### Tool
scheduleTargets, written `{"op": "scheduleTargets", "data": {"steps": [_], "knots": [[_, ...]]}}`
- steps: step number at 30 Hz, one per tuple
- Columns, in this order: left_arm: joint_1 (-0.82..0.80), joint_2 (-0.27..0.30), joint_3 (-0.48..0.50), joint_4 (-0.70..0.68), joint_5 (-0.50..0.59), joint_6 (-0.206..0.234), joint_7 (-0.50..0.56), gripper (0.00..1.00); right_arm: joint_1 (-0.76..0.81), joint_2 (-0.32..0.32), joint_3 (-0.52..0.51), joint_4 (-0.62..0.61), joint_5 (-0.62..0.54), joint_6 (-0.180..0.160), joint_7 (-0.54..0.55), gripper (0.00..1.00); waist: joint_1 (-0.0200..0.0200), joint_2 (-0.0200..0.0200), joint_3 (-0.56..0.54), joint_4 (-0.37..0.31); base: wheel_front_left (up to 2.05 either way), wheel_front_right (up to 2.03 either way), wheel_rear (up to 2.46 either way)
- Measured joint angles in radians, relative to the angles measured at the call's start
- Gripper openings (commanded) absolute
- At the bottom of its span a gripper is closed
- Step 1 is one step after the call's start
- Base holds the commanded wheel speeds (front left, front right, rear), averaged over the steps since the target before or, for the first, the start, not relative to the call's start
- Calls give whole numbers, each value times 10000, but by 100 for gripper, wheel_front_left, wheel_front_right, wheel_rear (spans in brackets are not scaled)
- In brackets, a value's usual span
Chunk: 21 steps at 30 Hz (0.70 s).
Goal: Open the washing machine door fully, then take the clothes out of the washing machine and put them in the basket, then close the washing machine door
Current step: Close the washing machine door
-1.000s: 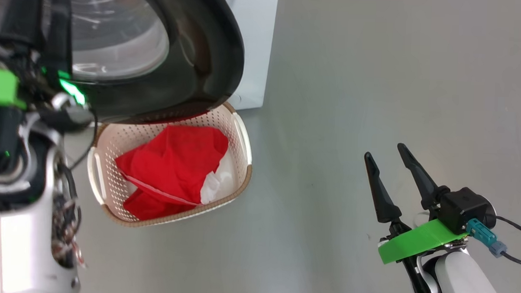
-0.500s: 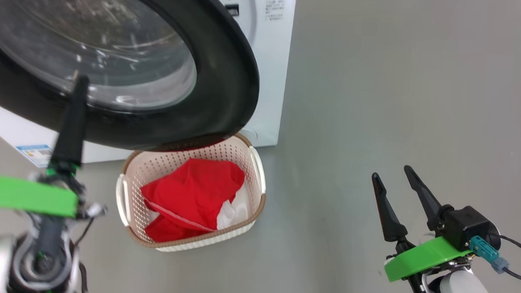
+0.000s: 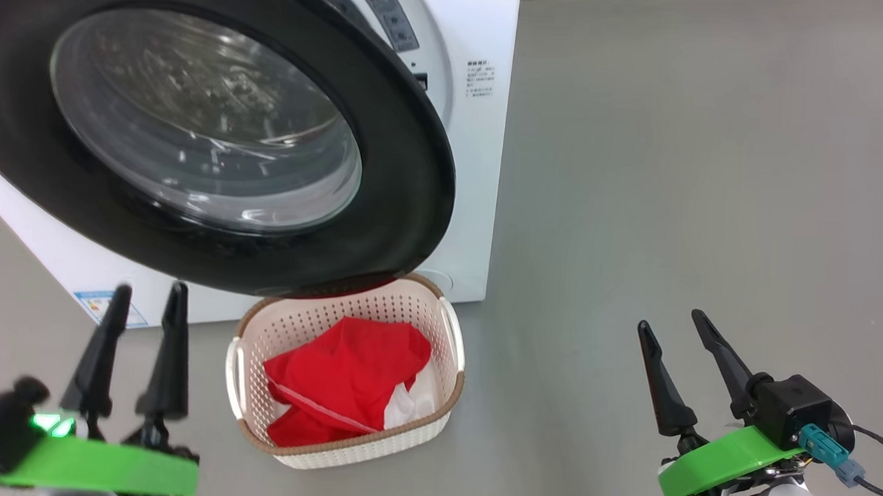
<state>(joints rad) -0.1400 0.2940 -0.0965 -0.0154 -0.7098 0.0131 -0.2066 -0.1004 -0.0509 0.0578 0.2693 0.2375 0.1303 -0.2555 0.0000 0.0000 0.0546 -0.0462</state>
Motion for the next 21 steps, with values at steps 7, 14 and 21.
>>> {"op": "scheduleTargets", "data": {"steps": [7,14,21], "knots": [[931,75,-50,380,1503,138,-430,100,219,2,-77,-21,0,0,0,100,0,0,-421,75,0,0,0],[1466,-184,447,1053,2291,-343,-430,100,359,12,-98,-148,0,0,0,100,0,0,-649,184,0,0,0],[1883,-750,1081,1108,3605,-769,-430,100,580,13,-100,-408,-2,0,0,100,0,0,-793,188,0,0,0]]}}
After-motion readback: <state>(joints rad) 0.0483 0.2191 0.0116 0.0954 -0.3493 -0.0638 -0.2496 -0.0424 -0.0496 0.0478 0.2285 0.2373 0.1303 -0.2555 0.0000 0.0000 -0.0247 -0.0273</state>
